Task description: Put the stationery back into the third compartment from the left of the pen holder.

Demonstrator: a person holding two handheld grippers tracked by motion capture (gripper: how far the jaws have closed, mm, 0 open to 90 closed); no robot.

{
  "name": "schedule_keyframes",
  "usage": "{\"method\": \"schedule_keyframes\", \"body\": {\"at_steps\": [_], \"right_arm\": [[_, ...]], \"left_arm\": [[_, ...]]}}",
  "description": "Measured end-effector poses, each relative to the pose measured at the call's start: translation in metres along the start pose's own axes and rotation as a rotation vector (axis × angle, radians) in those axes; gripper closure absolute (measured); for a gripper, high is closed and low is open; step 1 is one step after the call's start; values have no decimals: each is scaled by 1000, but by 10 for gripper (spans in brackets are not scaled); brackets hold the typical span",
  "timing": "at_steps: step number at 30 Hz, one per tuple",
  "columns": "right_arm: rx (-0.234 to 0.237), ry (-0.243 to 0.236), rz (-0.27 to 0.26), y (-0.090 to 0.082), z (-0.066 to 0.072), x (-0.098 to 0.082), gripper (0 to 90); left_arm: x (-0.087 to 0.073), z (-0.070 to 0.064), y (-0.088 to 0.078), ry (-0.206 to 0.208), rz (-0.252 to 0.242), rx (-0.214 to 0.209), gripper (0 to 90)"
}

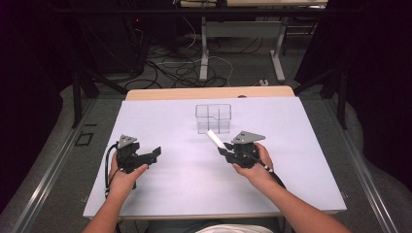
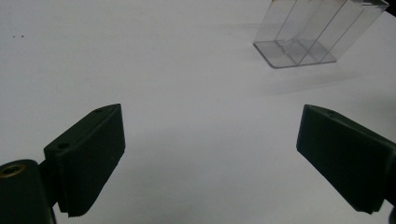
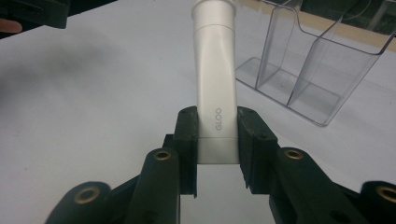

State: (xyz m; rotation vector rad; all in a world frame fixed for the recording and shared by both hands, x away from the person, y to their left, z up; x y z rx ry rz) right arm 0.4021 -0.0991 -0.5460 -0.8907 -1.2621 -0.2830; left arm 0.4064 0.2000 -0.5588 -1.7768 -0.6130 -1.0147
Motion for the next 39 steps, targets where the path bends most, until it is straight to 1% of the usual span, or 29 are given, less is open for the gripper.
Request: {"method": "schedule_keyframes", "body": {"at_steps": [2,3,4,6,7,8,10,12,13,14,15,16,17,18,21,22,24,26,28,29,30,31,32,33,34,35,37,38,39], "right_arm": [[-3,8,0,-2,1,-1,707],[-1,26,-21,-3,3,0,707],[-1,27,-35,-3,4,0,707],[-5,15,-41,-2,6,1,707],[-5,15,-41,-2,6,1,707],[-6,8,-54,-1,8,1,707],[0,1,-49,1,11,0,707],[3,-7,-43,3,13,-2,707],[3,-7,-43,3,13,-2,707],[7,-8,-27,2,14,-3,707],[7,-8,-41,4,16,-3,707],[11,-8,-35,4,18,-3,707],[11,-8,-35,4,18,-3,707],[16,-11,-38,5,20,-3,707],[17,-15,-31,5,21,-3,707],[18,-12,-41,5,22,-3,707],[19,-13,-44,6,23,-3,707],[19,-18,-46,6,24,-4,706],[17,-19,-48,6,25,-4,706],[16,-26,-36,5,25,-5,707],[16,-26,-36,5,25,-5,707],[7,-25,-49,7,25,-4,707],[6,-25,-47,7,25,-5,707],[6,-25,-47,7,25,-5,707],[5,-33,-48,7,25,-5,706],[1,-25,-45,7,25,-5,706],[-1,-28,-43,7,24,-5,706],[-5,-21,-45,8,24,-5,707],[-5,-21,-45,8,24,-5,707]], "left_arm": [[2,-5,-1,1,-10,-9,89],[3,-7,-2,8,-8,-15,98],[4,-10,-3,16,-13,-22,102],[6,-18,-4,29,-30,-37,133],[7,-22,-4,40,-35,-45,133],[8,-26,-4,53,-44,-51,159],[8,-35,-5,72,-42,-73,164],[8,-45,-4,109,-40,-90,172],[7,-51,-4,125,-39,-106,172],[7,-56,-4,156,-38,-121,184],[7,-62,-4,189,-31,-136,199],[6,-68,-4,210,-29,-152,230],[6,-74,-4,226,-27,-174,230],[5,-79,-4,237,-19,-193,266],[4,-91,-3,254,-11,-223,277],[4,-95,-3,256,-13,-236,277],[5,-100,-2,258,-10,-248,277],[8,-105,-2,240,-18,-279,281],[11,-109,-1,202,-14,-292,281],[13,-110,-1,173,-9,-302,301],[15,-112,0,131,-2,-320,301],[17,-115,0,87,9,-335,345],[19,-116,0,69,3,-340,356],[20,-120,1,24,2,-352,356],[22,-121,2,-2,2,-364,374],[24,-124,3,-35,1,-380,384],[28,-127,8,-80,-5,-409,403],[30,-128,10,-112,-3,-422,430],[31,-130,13,-149,-5,-435,430]]}}
Point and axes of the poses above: each handheld gripper's, and its own axes: y roughly forward along the jaws, x roughly out of its top, z roughly to its left, the point moved 7 cm from there along y, roughly forward along the jaws, and after that the axes turned 4 degrees about -z, right-handed, at the moved point
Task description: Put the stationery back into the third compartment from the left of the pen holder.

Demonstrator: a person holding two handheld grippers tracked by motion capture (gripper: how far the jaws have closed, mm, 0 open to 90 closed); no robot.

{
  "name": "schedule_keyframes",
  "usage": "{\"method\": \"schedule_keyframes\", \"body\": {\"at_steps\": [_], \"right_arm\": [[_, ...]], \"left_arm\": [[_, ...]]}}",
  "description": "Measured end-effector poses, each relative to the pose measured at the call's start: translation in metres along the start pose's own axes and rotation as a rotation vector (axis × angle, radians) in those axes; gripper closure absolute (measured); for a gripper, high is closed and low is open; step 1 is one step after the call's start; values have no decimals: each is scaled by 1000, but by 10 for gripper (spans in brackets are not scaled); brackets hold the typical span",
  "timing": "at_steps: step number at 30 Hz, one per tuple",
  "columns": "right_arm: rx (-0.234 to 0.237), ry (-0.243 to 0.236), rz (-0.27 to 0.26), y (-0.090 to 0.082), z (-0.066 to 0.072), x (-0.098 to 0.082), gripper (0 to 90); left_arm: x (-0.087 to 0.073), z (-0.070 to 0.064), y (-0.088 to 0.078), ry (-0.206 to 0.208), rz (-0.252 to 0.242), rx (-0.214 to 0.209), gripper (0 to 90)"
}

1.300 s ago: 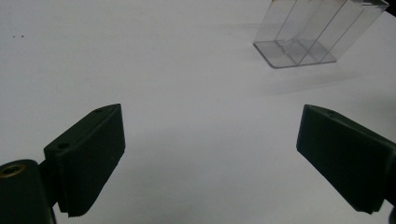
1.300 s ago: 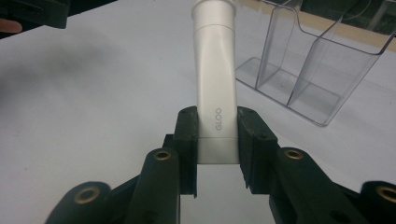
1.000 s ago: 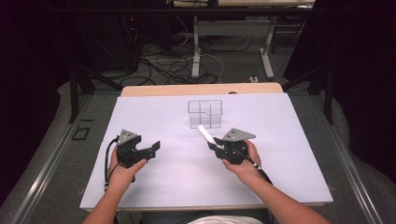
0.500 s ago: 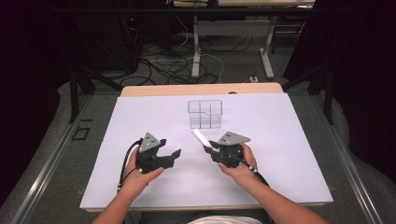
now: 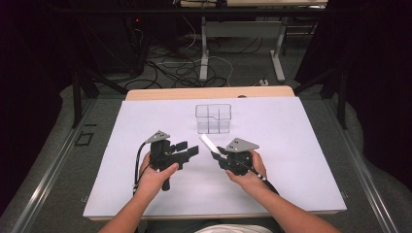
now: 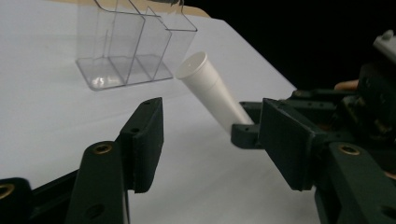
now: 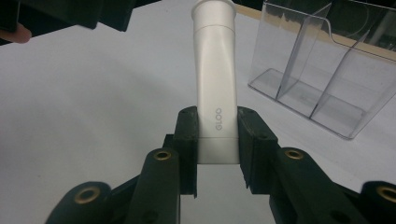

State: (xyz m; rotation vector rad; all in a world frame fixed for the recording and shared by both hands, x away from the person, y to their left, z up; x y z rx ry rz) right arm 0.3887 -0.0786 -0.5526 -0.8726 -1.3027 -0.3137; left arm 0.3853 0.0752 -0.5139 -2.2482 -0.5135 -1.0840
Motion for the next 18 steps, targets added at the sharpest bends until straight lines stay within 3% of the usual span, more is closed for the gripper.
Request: {"method": "schedule_keyframes", "body": {"at_steps": [2,6,9,18], "right_arm": [[-5,4,-1,0,-2,0,707],[-18,9,1,0,-4,0,706],[-20,11,-4,-1,-4,1,707],[-12,0,10,0,0,0,706]], "left_arm": [[2,0,7,-57,7,-31,445],[1,2,17,-105,28,-29,476],[-3,4,24,-164,60,-43,496],[-12,11,26,-227,48,-39,504]]}}
Point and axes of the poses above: each handheld gripper's, and its own axes: y roughly forward along the jaws, x roughly out of its top, z roughly to its left, the point moved 7 cm from there along y, roughly forward along the jaws, and after that the axes turned 4 degrees about -z, right-handed, at the moved point
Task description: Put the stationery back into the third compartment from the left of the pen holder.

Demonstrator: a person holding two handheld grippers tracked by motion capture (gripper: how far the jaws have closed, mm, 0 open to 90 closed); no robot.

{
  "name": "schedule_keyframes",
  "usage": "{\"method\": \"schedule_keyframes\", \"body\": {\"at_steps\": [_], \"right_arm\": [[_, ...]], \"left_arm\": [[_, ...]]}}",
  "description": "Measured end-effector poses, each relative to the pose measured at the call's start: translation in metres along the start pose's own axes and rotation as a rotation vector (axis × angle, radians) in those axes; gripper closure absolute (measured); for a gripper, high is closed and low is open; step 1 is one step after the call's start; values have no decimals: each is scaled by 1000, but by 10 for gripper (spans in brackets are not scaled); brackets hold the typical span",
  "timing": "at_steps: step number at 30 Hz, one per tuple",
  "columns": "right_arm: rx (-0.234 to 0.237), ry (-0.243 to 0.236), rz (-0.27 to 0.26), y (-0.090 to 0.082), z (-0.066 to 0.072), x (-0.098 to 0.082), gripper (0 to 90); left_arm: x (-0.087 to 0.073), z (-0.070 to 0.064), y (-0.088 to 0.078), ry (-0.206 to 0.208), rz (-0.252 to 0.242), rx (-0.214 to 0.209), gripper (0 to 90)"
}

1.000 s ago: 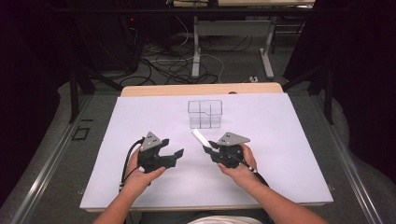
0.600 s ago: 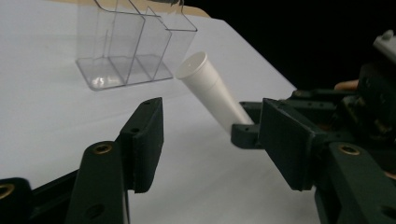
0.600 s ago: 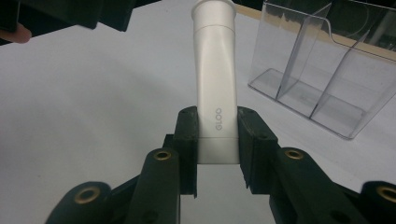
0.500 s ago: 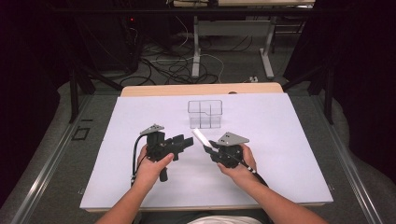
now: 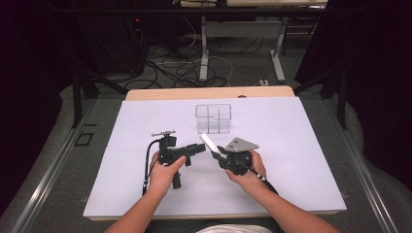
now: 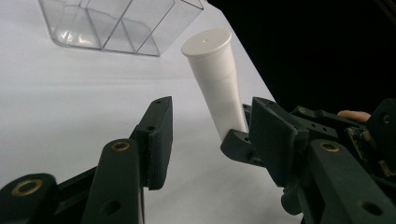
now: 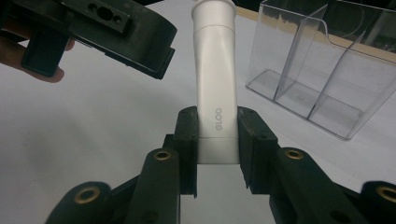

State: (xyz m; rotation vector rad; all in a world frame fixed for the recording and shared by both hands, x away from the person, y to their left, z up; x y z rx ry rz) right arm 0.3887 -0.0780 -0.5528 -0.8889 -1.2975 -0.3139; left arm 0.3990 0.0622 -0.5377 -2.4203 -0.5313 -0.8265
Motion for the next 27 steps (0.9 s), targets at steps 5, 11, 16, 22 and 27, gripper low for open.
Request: {"method": "schedule_keyframes", "body": {"at_steps": [5,11,16,22,27], "right_arm": [[6,-5,-10,2,4,0,706],[21,-13,1,5,10,-2,707],[43,-20,1,7,18,-3,706],[70,-19,0,7,26,-3,707],[76,-9,-1,8,29,-4,706]], "left_arm": [[-4,2,1,-39,-7,-2,505],[-8,3,4,-59,6,1,515],[-11,1,9,-34,5,5,523],[-14,-2,13,-70,7,2,555],[-14,0,11,-79,15,12,592]]}}
Point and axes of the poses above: each handheld gripper's, and its own axes: y roughly forward along the jaws, x roughly out of its top, z roughly to its left, the point moved 7 cm from there along y, roughly forward along the jaws, and after that the axes turned 4 degrees about -z, right-handed, at the moved point
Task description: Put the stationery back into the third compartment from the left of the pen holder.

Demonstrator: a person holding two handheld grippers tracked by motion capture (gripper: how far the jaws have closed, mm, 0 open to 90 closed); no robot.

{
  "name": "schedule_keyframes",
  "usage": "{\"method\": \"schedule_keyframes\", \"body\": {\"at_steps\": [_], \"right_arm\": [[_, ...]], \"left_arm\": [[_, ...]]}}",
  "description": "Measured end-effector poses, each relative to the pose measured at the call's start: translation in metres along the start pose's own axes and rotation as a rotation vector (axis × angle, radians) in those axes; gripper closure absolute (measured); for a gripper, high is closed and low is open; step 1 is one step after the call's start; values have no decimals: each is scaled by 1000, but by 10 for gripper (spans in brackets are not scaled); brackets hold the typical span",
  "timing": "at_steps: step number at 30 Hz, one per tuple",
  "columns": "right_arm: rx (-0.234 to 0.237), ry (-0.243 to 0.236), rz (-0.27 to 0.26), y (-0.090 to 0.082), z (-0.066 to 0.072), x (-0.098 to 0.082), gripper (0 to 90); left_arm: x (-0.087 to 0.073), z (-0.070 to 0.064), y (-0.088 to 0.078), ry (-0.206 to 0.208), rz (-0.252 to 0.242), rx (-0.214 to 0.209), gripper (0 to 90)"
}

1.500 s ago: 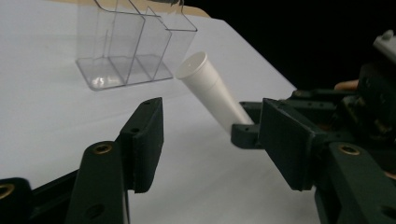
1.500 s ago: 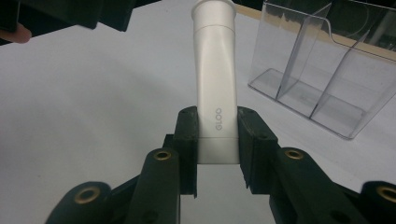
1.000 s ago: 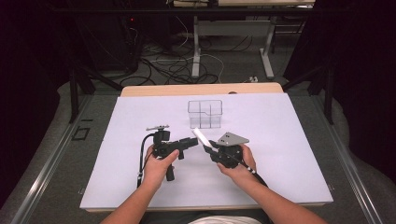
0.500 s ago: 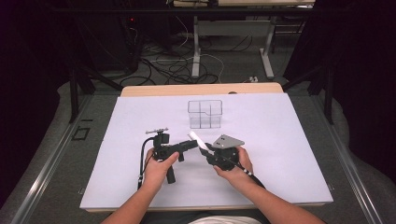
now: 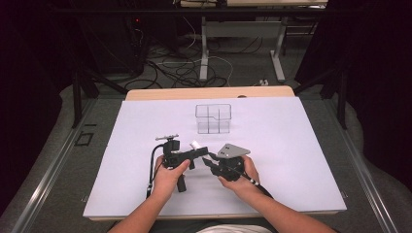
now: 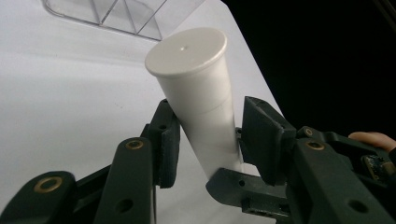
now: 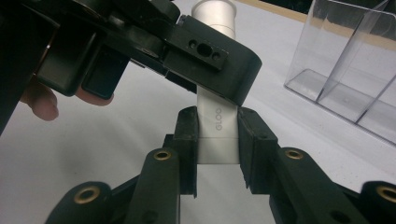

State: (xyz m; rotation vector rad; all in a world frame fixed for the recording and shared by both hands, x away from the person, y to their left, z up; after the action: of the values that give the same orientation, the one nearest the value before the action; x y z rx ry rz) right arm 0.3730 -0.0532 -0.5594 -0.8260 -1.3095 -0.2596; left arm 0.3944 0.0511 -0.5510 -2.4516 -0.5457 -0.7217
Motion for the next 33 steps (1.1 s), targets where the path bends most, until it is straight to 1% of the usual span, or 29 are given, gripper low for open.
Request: {"method": "schedule_keyframes", "body": {"at_steps": [2,5,6,7,8,11,12,13,15,16,18,19,21,22,23,24,26,29,30,31,33], "right_arm": [[1,1,-2,0,0,0,706],[0,1,-4,0,0,0,706],[0,2,-4,0,0,0,706],[0,2,-4,0,0,0,706],[1,1,-5,0,0,0,706],[0,1,-5,1,0,0,706],[-1,1,-7,1,0,0,706],[2,2,7,0,0,-1,706],[3,2,6,0,0,-1,706],[3,2,6,0,0,-1,706],[5,1,6,1,0,-2,706],[7,-3,6,1,0,-2,706],[7,1,10,1,1,-2,705],[8,0,10,1,1,-2,705],[9,-2,11,1,1,-2,705],[8,-2,0,2,1,-2,705],[8,-4,-4,2,1,-2,705],[9,-5,4,3,1,-3,704],[10,-5,8,3,1,-3,704],[11,-6,8,3,1,-4,704],[10,-5,8,3,1,-4,704]], "left_arm": [[0,1,0,-9,-6,3,603],[1,2,0,-28,-13,-3,619],[1,2,0,-31,-13,-5,621],[0,2,-1,-35,0,-9,621],[0,1,-1,-50,-4,-9,625],[0,3,-1,-40,-5,-9,629],[0,3,-1,-47,-4,-10,632],[0,3,0,-57,-8,-10,637],[0,3,-1,-67,4,-17,645],[0,4,-1,-76,2,-16,645],[0,3,-1,-99,1,-21,652],[0,3,-2,-117,16,-25,658],[0,4,-1,-129,6,-24,661],[0,5,-2,-123,11,-25,664],[0,3,-1,-157,11,-29,670],[0,4,-2,-164,22,-34,673],[1,5,-2,-185,17,-37,677],[0,6,-2,-201,23,-38,681],[0,6,-3,-198,41,-45,682],[0,6,-2,-202,27,-39,682],[0,7,-2,-203,27,-37,682]]}}
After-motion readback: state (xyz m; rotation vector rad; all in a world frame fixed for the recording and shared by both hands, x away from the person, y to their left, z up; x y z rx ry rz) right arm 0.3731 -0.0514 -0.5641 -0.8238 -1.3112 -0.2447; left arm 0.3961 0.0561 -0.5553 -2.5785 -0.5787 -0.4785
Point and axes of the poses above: each handheld gripper's, and its own axes: y roughly forward along the jaws, x roughly out of its top, z roughly to its left, the point moved 7 cm from there along y, roughly forward along the jaws, and after that the axes turned 4 degrees about -z, right-handed, at the moved point
